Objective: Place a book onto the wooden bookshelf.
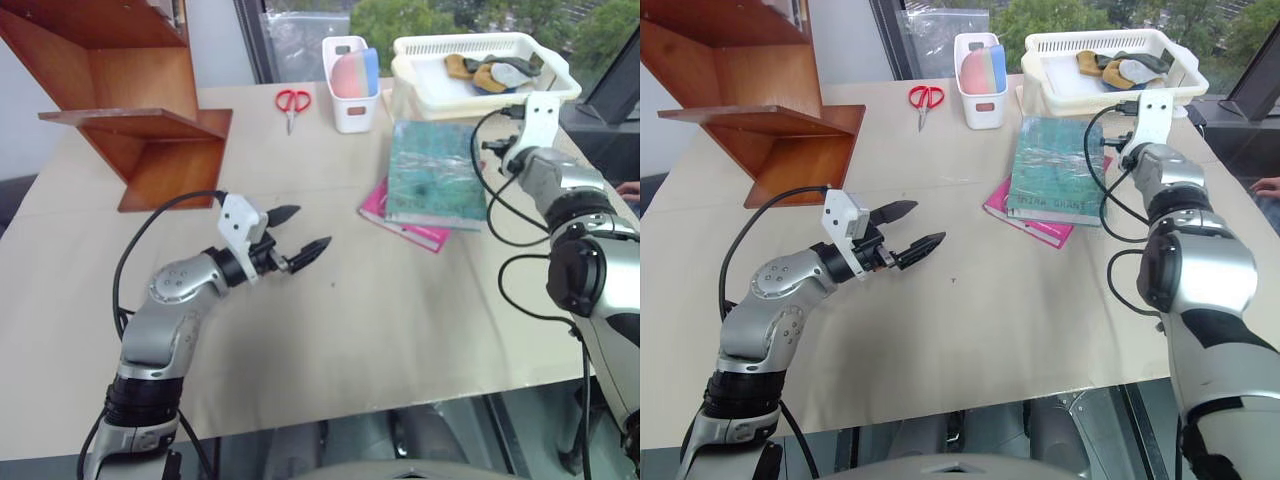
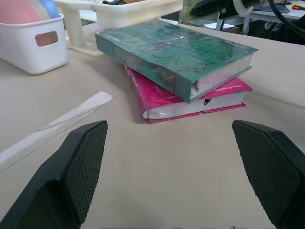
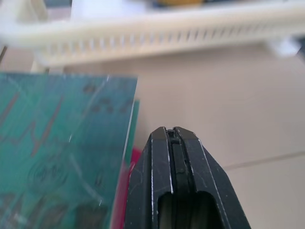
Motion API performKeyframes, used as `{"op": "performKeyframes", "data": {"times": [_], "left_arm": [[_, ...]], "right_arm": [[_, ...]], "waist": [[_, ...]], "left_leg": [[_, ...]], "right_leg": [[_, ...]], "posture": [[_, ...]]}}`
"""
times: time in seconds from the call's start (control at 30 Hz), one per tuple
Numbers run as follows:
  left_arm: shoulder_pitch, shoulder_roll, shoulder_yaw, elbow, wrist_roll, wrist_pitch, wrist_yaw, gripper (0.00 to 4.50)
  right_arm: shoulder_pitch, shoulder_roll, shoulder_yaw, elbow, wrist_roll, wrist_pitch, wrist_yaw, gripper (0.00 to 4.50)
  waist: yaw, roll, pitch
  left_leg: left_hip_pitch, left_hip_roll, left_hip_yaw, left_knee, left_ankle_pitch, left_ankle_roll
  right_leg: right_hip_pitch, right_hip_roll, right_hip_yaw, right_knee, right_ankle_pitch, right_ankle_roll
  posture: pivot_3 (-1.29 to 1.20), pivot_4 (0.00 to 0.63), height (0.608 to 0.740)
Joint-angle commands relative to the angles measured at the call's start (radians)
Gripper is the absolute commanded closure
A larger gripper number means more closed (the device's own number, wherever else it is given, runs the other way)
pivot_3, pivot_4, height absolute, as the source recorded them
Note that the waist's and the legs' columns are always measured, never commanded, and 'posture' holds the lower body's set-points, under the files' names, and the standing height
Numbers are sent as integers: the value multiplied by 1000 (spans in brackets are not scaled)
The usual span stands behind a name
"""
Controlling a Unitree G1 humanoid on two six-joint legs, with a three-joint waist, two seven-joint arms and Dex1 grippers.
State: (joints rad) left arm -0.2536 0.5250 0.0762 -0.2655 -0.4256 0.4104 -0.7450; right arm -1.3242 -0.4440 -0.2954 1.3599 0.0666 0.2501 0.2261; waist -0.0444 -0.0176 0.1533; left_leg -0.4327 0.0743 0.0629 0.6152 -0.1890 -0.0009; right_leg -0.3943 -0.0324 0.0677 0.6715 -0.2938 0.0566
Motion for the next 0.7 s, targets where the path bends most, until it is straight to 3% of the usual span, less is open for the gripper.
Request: {"op": "performKeyframes", "data": {"times": [0.03,0.27,0.7], "left_arm": [[10,5,22,-51,-11,-8,14,0],[14,10,31,-53,-13,-10,33,0],[30,10,28,-64,-18,-13,33,0]], "right_arm": [[-24,-2,-39,-8,31,12,30,4431],[-12,4,-37,-6,18,41,89,4431],[6,-12,-61,-6,8,13,-10,4431]], "waist": [[2,0,0],[2,0,0],[2,0,0]], "left_leg": [[0,0,0,0,0,0],[0,0,0,0,0,0],[0,0,0,0,0,0]], "right_leg": [[0,0,0,0,0,0],[0,0,0,0,0,0],[-1,0,0,1,0,0]], "posture": [[0,150,740],[0,150,740],[0,150,740]]}}
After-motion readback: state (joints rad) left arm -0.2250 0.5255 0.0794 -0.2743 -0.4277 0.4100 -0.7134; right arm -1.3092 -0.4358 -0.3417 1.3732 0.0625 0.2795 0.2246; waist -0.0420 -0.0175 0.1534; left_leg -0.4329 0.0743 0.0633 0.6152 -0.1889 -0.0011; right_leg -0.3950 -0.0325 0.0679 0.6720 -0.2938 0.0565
